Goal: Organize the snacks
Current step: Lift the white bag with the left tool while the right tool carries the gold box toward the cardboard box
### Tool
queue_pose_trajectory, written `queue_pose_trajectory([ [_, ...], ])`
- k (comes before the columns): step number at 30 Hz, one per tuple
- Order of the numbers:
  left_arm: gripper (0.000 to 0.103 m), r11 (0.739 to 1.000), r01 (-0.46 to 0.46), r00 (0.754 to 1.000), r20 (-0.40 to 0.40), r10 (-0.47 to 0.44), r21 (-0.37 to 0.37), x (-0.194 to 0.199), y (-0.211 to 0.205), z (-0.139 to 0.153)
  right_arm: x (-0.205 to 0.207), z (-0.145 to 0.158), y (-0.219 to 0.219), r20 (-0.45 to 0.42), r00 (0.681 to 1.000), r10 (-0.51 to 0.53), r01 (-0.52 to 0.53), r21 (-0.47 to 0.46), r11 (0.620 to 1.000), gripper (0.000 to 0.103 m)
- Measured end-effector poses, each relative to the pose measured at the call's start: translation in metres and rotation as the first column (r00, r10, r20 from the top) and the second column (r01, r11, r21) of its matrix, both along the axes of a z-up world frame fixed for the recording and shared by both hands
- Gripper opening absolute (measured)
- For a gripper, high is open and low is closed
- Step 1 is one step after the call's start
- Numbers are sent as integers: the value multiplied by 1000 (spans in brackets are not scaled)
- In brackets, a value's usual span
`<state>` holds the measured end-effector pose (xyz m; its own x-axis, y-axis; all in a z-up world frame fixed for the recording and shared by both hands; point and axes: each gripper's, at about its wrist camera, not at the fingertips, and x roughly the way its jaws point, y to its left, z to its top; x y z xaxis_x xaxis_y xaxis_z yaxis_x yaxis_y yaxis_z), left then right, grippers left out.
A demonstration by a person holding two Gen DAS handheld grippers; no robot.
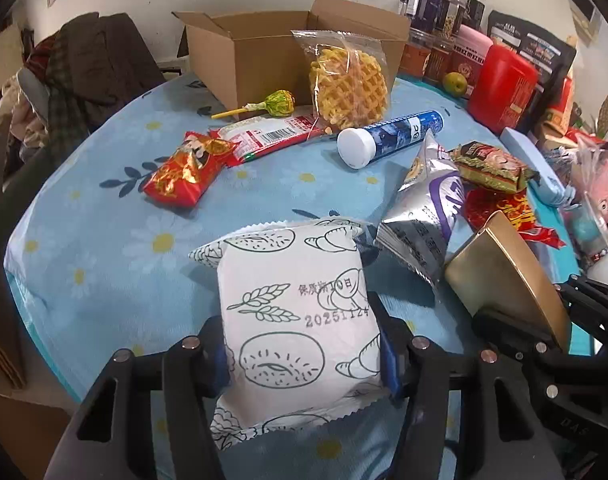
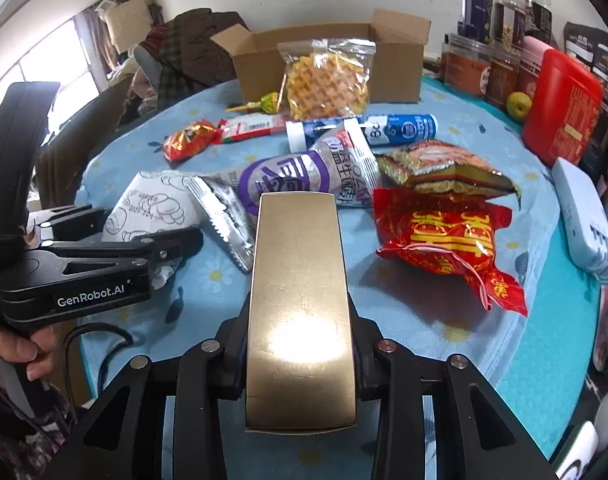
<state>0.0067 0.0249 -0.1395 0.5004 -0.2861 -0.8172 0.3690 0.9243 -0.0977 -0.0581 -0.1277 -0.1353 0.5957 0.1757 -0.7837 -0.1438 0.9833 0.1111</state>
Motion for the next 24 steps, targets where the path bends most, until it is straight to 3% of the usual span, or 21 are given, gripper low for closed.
queue_pose_trajectory([
  [13, 56, 997, -4, 1000, 22, 6, -80, -24, 20, 19, -20, 21, 15, 49, 999, -5, 5, -4, 1000, 37],
  [24, 56, 989, 32, 989, 145, -10, -147, -34, 28, 77, -26, 69, 31, 148, 989, 16, -14, -9, 1000, 37],
])
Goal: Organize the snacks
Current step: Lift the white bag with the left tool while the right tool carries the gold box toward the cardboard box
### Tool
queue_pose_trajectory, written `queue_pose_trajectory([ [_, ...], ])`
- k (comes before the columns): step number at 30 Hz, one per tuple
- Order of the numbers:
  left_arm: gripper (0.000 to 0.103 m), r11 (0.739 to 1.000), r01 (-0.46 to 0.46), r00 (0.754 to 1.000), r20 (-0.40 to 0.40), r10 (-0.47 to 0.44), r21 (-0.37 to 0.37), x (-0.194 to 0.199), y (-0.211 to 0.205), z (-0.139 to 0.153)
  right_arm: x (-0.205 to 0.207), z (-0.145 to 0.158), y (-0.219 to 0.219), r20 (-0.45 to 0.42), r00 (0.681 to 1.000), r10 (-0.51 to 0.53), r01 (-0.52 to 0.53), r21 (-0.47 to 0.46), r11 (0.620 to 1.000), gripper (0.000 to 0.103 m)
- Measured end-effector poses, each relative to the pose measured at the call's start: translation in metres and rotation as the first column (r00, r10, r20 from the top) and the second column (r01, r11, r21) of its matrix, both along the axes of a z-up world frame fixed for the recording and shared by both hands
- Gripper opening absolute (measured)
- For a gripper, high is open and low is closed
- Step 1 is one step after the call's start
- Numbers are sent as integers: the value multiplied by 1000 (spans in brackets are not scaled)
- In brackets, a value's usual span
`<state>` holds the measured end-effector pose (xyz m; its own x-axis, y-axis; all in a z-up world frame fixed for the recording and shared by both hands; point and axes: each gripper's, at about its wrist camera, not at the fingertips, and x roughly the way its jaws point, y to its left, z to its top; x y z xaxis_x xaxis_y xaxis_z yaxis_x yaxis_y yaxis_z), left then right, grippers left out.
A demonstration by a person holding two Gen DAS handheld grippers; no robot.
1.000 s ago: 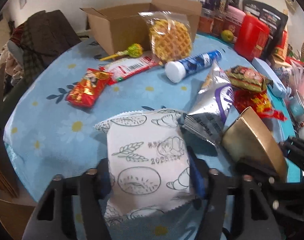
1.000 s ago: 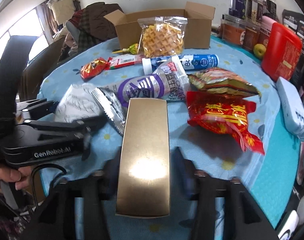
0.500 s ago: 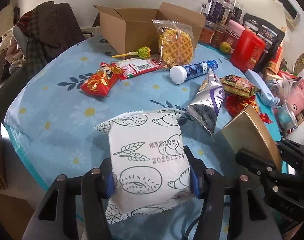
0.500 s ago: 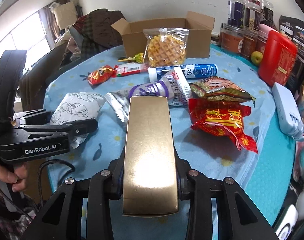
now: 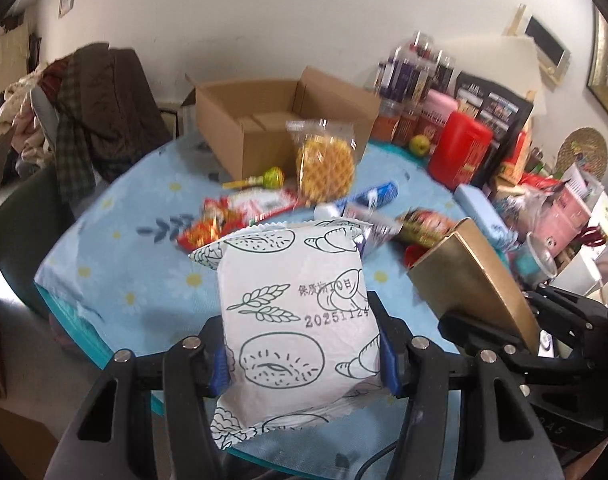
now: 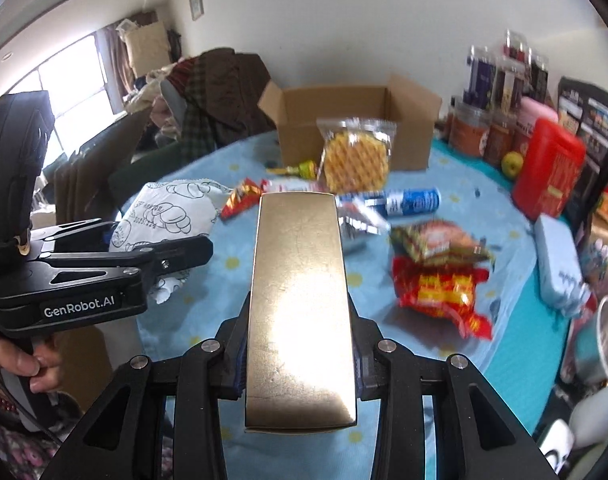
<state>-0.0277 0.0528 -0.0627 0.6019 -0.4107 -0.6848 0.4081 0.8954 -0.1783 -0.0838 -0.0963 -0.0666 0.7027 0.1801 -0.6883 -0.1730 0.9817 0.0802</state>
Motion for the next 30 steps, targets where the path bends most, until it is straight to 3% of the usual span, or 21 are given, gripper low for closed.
queue_pose_trajectory([
  [16, 56, 999, -6, 992, 129, 12, -53, 41, -4, 69, 41, 70, -4, 148, 988, 45, -40, -37, 998, 37],
  [30, 56, 996, 25, 983, 185, -9, -84, 124, -24, 99, 125, 101, -10, 195, 978, 73, -58, -84, 995, 37],
])
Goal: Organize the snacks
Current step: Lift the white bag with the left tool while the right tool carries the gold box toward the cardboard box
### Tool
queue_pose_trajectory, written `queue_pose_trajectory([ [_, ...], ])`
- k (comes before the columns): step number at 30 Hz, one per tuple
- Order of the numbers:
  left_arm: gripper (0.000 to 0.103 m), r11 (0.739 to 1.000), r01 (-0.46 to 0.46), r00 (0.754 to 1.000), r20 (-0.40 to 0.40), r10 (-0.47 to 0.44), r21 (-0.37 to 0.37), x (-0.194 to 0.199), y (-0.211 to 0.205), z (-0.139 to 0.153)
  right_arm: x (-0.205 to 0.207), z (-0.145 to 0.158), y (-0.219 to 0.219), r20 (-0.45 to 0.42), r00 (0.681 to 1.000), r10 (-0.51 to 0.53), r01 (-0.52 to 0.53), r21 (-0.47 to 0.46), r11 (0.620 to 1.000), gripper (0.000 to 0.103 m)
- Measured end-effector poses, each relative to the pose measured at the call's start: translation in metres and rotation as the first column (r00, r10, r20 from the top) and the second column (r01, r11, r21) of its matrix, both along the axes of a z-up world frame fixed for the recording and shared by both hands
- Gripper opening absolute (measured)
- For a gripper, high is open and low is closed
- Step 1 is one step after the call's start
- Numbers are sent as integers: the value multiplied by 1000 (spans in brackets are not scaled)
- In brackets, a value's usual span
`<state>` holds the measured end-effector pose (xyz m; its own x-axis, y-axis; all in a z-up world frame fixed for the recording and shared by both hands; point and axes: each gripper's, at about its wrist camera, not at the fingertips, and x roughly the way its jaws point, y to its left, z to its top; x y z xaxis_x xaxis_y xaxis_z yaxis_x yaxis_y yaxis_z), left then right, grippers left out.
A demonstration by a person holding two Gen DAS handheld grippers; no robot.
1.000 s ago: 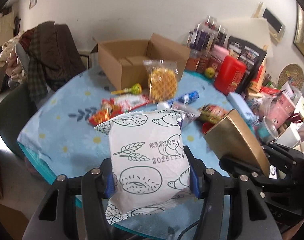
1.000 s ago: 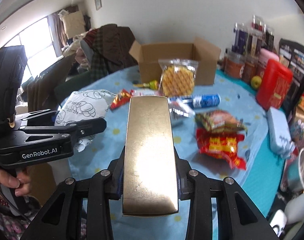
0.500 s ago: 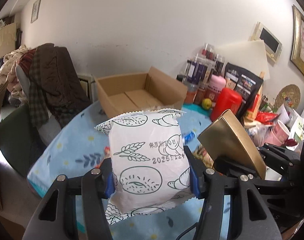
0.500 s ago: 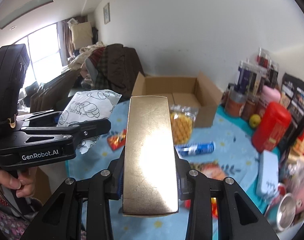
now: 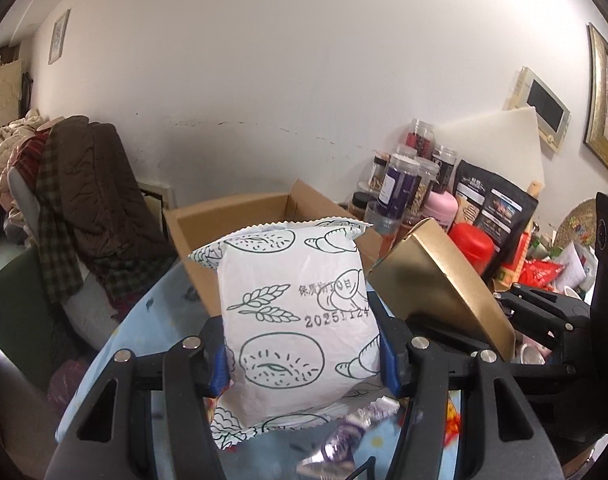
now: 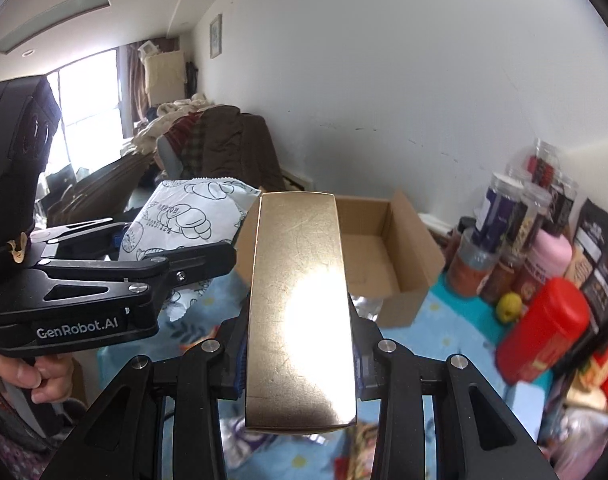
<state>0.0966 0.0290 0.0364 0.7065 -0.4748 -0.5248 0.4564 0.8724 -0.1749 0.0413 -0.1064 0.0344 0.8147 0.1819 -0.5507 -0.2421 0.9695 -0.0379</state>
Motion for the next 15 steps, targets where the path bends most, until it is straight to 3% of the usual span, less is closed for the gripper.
queue_pose_trajectory([
  [15, 56, 998, -14, 1000, 25, 13, 55, 98, -20, -6, 103, -5, -5, 2, 1000, 26, -26, -45, 999, 37],
])
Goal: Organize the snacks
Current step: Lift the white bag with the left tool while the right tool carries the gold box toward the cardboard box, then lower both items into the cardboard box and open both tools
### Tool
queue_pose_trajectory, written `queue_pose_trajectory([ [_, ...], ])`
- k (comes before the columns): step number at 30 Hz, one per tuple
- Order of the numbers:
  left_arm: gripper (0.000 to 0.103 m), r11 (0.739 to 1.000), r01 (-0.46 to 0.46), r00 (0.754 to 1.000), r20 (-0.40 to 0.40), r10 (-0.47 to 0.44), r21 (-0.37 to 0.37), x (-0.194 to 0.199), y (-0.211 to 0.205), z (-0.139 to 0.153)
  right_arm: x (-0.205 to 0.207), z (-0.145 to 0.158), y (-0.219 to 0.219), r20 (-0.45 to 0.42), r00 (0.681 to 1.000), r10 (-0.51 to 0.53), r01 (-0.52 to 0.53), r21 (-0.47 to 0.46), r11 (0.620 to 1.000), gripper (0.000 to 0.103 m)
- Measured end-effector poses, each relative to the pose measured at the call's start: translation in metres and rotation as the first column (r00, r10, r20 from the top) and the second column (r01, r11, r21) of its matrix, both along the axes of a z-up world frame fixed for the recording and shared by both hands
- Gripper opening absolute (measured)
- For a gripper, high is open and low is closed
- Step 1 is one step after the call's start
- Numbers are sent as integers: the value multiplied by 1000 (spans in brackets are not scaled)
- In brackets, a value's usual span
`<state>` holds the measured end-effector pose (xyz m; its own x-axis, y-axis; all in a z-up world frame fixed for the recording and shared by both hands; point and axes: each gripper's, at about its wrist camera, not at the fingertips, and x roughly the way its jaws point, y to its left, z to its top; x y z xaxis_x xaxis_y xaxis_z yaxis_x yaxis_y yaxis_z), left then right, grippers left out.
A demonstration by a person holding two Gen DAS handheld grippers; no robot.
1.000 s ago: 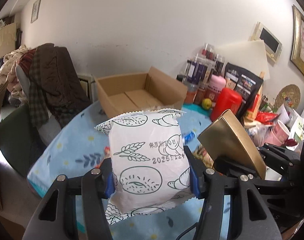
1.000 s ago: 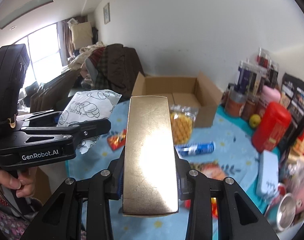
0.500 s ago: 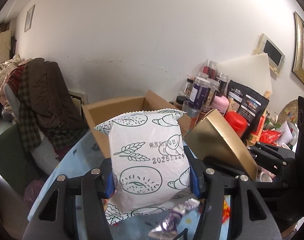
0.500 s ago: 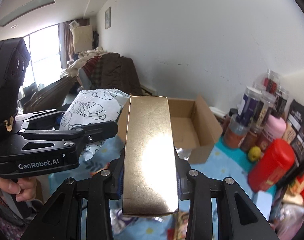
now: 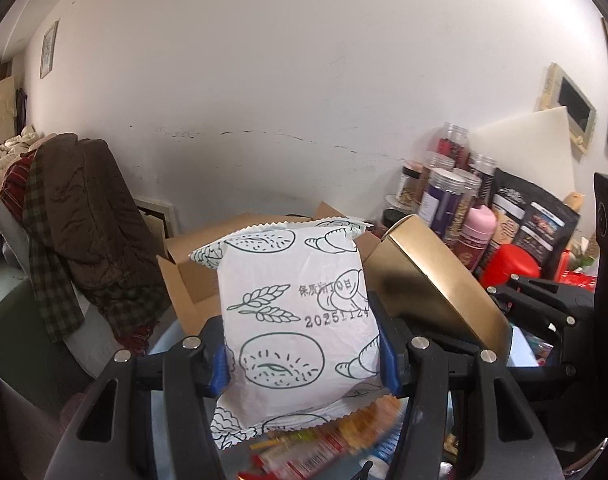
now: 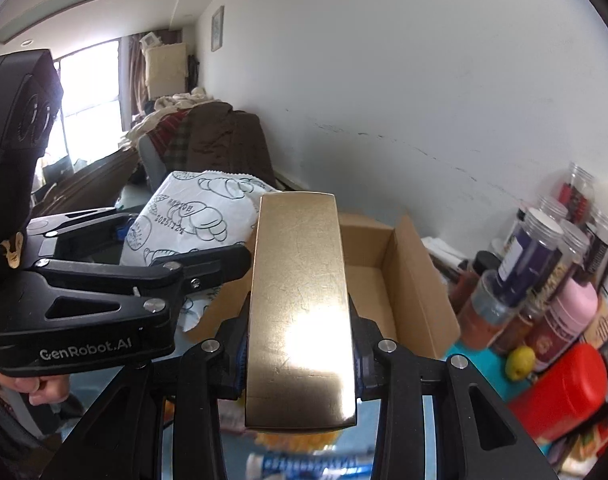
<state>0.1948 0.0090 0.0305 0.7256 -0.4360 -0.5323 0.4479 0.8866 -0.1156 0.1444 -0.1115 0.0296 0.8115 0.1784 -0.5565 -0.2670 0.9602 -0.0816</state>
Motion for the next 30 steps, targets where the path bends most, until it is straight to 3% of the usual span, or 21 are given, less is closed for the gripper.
queue_pose_trajectory([
  [8, 56, 998, -44, 998, -34, 45, 35, 48, -5, -17, 58, -14, -10, -47, 999, -5, 5, 0, 1000, 37],
  [14, 56, 995, -77, 991, -109, 83, 62, 81, -6, -40, 98, -35, -16, -128, 992, -1, 3, 11, 1000, 37],
  [18, 56, 993, -81, 983, -156, 92, 81, 98, -7, -58, 115, -48, -22, -181, 983, -7, 15, 40, 999, 37],
  [30, 56, 982, -65, 959, -263, 110, 176, 114, -21, -89, 136, -80, -22, -283, 957, -60, 44, -62, 997, 38],
])
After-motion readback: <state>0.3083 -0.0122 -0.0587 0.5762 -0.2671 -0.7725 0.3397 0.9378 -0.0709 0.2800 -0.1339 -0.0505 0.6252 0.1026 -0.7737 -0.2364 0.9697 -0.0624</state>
